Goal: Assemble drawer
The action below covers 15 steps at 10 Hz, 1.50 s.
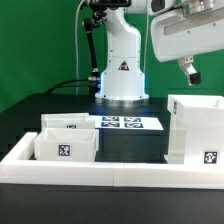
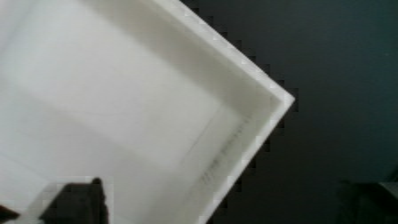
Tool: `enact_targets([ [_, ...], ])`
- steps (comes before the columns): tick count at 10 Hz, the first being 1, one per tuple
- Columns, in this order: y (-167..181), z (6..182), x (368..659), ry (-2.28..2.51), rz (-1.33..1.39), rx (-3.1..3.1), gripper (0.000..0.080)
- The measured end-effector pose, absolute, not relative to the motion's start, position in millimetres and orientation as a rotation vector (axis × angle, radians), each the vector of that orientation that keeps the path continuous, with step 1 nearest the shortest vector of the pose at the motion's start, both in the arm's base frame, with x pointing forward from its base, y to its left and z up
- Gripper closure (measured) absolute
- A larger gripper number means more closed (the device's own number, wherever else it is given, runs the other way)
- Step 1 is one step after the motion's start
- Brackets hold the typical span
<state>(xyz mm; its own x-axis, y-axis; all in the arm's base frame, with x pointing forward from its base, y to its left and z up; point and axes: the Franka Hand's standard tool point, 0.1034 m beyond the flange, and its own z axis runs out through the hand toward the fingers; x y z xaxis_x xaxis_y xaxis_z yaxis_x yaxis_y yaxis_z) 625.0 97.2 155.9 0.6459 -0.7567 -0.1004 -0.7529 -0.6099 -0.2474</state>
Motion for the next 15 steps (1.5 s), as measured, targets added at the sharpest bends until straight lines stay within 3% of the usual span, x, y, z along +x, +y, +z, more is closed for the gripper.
enact_targets([
  [2,95.4,155.4,624.2,1.167,-0.022,-2.628,0.0151],
  [5,57.6,157.0,618.6,0.659,-0.027,-2.817,0.0151],
  [9,46.9,155.6,619.1,0.271,-0.084,-2.88,0.0151],
  [11,-3.7,153.6,601.1,0.171,-0.063,-2.922,0.0151],
  [13,-48.4,137.3,583.1,0.163,-0.111,-2.971,0.0151],
  [15,-57.9,133.1,577.8,0.181,-0.11,-2.979,0.0151],
])
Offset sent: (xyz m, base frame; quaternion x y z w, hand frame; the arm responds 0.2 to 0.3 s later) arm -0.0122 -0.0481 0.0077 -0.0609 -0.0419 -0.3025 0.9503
